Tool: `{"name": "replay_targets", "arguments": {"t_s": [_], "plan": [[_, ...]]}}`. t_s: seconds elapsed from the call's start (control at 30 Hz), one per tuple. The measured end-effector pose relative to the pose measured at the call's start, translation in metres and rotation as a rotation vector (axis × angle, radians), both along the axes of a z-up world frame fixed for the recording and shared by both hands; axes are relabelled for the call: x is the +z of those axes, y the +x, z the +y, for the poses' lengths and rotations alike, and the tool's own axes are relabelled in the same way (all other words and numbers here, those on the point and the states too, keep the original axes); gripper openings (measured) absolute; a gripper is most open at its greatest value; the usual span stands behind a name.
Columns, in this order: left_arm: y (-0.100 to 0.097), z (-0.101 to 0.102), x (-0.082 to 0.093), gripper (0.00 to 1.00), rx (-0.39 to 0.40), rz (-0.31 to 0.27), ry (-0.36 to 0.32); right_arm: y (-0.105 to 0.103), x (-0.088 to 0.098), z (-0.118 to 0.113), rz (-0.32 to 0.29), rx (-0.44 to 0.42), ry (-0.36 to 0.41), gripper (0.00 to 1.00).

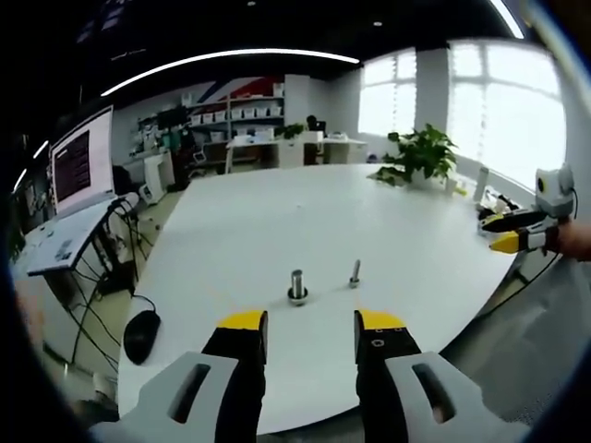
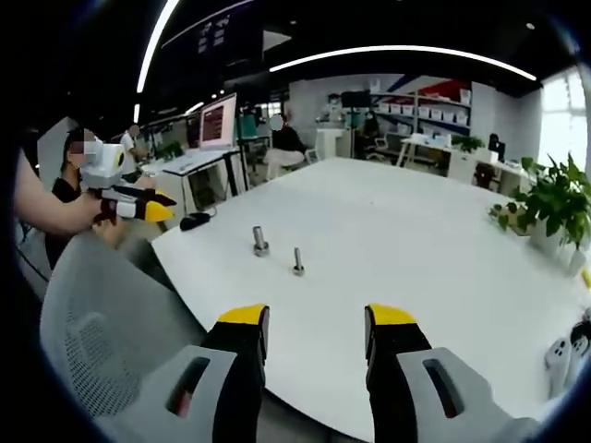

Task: Place the washer onto the threaded stud by aligning its center hole with the stud, sliding it down to the base, and recovering from edge contact or off-axis alignment until the washer reaches the visible bottom stop.

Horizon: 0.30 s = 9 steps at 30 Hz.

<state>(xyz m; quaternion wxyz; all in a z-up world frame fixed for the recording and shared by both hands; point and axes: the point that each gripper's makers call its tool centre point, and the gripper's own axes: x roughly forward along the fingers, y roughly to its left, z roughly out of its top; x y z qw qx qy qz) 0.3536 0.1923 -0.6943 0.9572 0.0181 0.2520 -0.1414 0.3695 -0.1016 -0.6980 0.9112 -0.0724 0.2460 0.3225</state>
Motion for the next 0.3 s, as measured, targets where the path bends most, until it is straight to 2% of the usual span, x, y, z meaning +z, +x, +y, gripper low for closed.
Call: {"name": "replay_targets", "arguments": {"t_s": [0.3], "plan": [[-0.0002,0.0007,-0.0011,0.35,-0.002,0.005,0.008,0.0001,0.0006,-0.0004,0.005,-0.006,0.012,0.43]]}}
